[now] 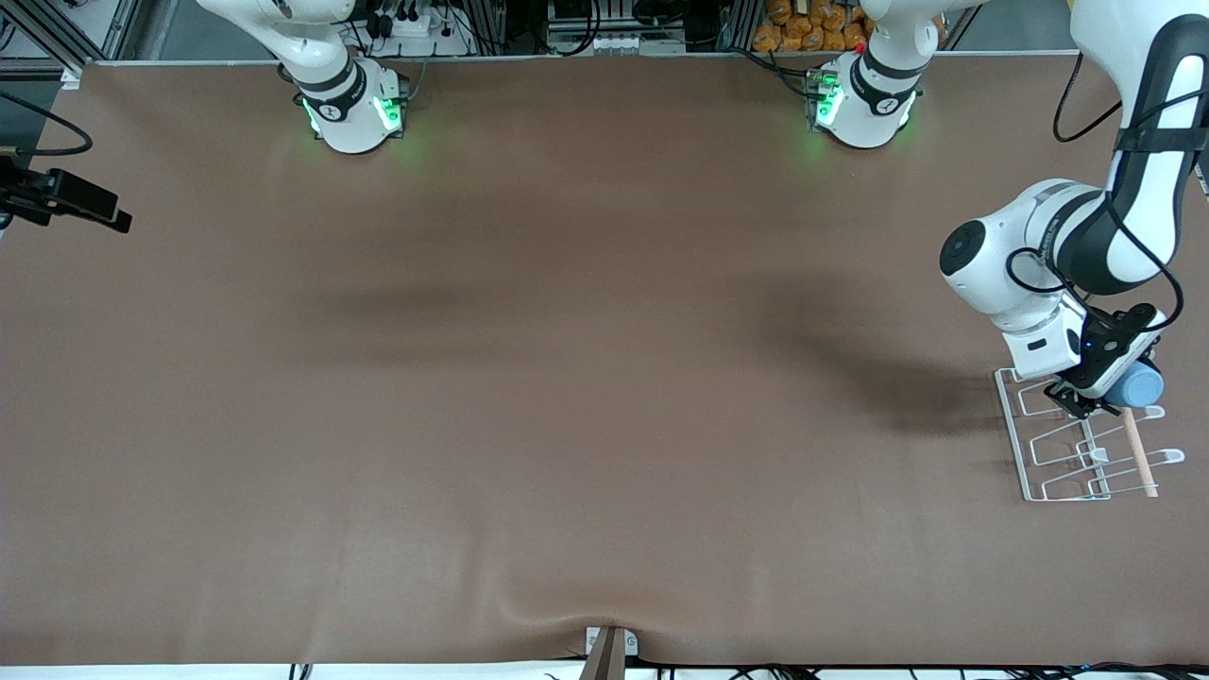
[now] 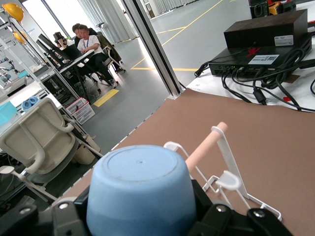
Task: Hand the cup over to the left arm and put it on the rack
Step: 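Lower the cup onto the rack's peg with the left gripper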
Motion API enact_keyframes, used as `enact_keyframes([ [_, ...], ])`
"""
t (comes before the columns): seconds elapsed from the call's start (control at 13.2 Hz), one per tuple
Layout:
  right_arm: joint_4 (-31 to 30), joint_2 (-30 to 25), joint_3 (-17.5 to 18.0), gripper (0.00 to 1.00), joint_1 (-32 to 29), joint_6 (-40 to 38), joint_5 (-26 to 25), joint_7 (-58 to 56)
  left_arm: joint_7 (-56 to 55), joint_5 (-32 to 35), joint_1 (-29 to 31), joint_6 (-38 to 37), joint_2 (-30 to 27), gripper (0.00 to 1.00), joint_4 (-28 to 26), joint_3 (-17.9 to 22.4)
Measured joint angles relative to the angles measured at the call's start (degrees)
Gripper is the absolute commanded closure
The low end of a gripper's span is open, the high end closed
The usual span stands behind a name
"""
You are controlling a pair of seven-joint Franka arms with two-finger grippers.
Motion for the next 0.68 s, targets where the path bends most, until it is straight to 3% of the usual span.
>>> enact_keyframes([
  [0.53, -0.1, 0.0, 0.0, 0.00, 0.0, 0.0, 0.0, 0.0, -2.7, 0.7, 0.0, -0.7, 1.4, 0.82, -1.1, 0.0],
  [0.68, -0.1, 0.0, 0.0, 0.00, 0.0, 0.0, 0.0, 0.0, -3.8, 2.3, 0.1, -1.6, 2.0, 0.68, -1.3, 0.1],
])
